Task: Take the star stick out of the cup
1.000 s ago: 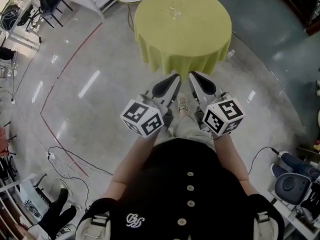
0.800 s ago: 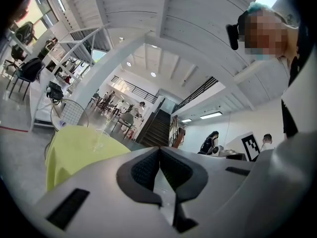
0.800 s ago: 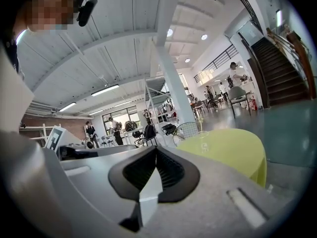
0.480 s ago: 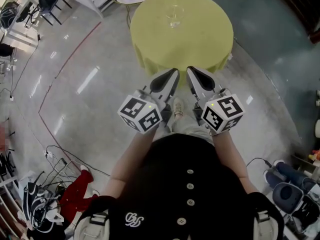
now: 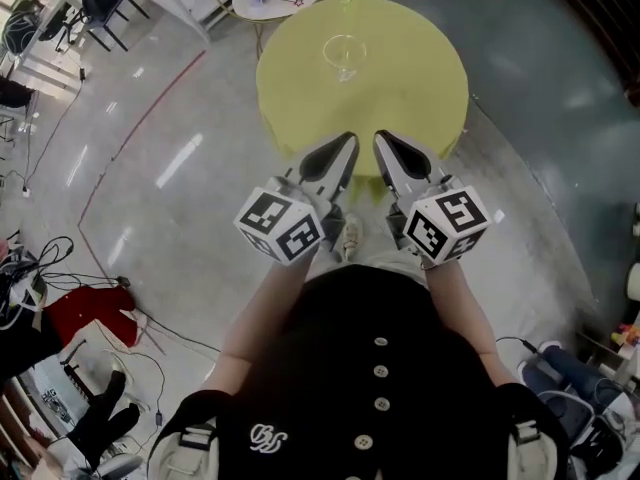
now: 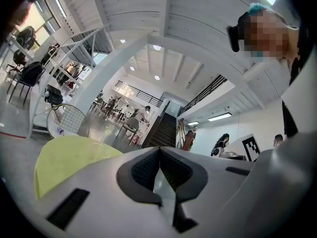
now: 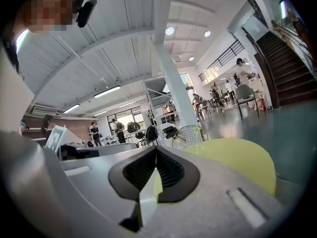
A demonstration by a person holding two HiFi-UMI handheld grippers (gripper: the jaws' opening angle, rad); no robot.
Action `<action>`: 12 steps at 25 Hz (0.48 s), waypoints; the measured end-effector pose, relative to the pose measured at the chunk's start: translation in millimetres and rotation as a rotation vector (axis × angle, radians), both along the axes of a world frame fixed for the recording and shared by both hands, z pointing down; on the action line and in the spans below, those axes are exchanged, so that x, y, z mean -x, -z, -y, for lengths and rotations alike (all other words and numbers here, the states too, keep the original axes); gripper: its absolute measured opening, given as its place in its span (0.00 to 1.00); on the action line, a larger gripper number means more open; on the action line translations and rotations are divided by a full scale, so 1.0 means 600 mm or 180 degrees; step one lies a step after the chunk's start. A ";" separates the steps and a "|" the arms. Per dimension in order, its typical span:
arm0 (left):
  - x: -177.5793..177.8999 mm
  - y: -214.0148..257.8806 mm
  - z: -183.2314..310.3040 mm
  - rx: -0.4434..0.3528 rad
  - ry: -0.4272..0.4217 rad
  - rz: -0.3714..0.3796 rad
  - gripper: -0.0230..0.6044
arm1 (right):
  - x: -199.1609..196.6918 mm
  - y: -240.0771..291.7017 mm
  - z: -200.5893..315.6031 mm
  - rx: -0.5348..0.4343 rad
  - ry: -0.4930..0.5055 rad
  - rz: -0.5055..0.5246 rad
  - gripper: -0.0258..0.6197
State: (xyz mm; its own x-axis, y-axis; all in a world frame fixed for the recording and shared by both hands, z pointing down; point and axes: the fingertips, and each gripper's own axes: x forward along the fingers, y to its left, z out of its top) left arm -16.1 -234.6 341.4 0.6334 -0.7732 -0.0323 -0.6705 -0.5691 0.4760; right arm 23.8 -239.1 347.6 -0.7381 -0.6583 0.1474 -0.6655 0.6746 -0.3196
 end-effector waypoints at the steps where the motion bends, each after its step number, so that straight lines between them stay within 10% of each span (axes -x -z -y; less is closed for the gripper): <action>1: -0.004 -0.002 0.009 0.0007 0.0008 0.0007 0.06 | -0.003 -0.001 0.009 0.0001 0.0017 0.0003 0.04; 12: -0.013 -0.011 0.089 0.0068 0.0161 0.0044 0.06 | -0.007 -0.003 0.105 0.0037 0.0249 -0.0057 0.04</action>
